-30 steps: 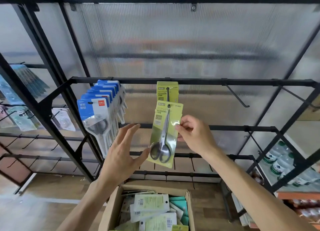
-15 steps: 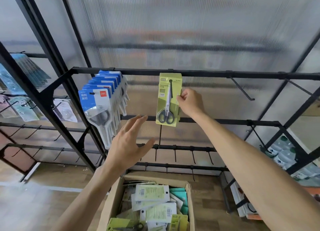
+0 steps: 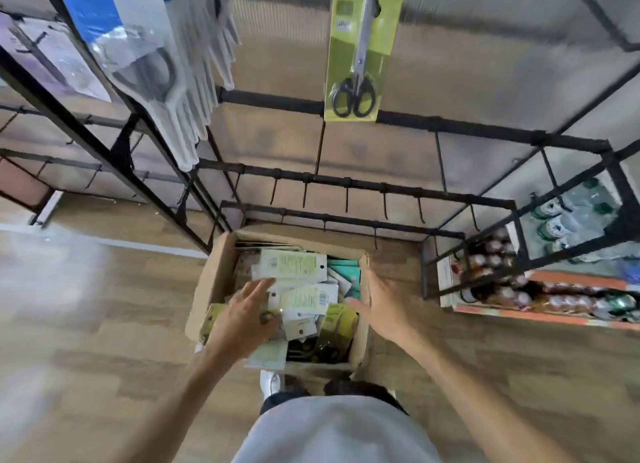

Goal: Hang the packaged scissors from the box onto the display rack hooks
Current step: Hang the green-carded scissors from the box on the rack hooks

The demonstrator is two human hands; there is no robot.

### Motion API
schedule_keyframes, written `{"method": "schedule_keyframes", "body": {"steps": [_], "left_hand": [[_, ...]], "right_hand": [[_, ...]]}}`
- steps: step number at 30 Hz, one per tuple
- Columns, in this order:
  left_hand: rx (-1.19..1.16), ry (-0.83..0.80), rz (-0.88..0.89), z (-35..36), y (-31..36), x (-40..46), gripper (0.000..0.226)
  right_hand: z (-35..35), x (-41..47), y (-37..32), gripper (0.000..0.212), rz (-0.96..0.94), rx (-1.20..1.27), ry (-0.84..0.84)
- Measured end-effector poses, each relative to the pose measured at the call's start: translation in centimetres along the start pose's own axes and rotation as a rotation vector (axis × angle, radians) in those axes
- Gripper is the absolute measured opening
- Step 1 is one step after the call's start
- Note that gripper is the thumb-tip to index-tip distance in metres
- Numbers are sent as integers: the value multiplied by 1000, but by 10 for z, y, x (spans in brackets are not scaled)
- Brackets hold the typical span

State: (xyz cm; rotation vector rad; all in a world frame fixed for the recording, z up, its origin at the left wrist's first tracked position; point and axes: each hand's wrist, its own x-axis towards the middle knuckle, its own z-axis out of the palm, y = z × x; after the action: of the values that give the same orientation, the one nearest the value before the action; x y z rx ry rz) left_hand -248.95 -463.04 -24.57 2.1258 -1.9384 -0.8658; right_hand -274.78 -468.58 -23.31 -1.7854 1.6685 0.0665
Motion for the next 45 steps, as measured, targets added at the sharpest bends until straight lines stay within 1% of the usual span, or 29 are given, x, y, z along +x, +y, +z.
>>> {"method": "schedule_keyframes", "body": {"steps": [2,5,7,9,11,14,17,20,22,24,26,28,30,32,35,38,40,42,45], "left_hand": [[17,-84,-62,25,-17,-8,66],[53,-262,-124,62,-47,-21,78],[103,-352,-160,83,-64,-30,84],[158,-405,-220,101,-75,-36,84],[175,-398,-266,115,-84,-41,76],[90,-253,-296,132,-98,-40,51],[-26,-128,-318,133,-100,-30,27],[-38,-90,-315,125,-102,-16,14],[-109,-11,-298,118,-104,-8,6],[-298,67,-311,108,-108,0,10],[-563,82,-399,93,-110,7,10],[-778,129,-458,80,-111,6,13],[-843,174,-478,72,-115,-1,3],[-839,229,-489,65,-122,-9,12],[-803,344,-525,49,-137,-31,10],[-810,465,-589,37,-157,-62,13],[-835,521,-634,33,-172,-85,14],[-856,550,-695,33,-187,-104,13],[-886,570,-722,38,-203,-123,11]], "right_hand": [[26,-6,15,75,29,4,-71],[53,-12,31,64,43,-67,-161],[70,-13,36,59,47,-88,-211],[86,-12,38,56,60,-100,-266],[103,-13,40,54,56,-118,-332],[121,-16,39,50,32,-155,-396],[133,-20,38,47,13,-165,-427],[137,-23,36,44,-8,-176,-452],[138,-23,37,44,-12,-182,-466],[138,-21,38,44,-16,-187,-473],[137,-17,38,43,-26,-201,-479],[137,-13,38,40,-36,-218,-481],[138,-8,34,40,-45,-233,-486],[141,-1,27,43,-60,-238,-486],[149,13,10,45,-101,-246,-510],[168,38,-15,46,-167,-264,-535],[185,59,-38,51,-199,-270,-549],[202,79,-62,56,-222,-247,-515],[226,106,-95,55,-251,-167,-384]]}}
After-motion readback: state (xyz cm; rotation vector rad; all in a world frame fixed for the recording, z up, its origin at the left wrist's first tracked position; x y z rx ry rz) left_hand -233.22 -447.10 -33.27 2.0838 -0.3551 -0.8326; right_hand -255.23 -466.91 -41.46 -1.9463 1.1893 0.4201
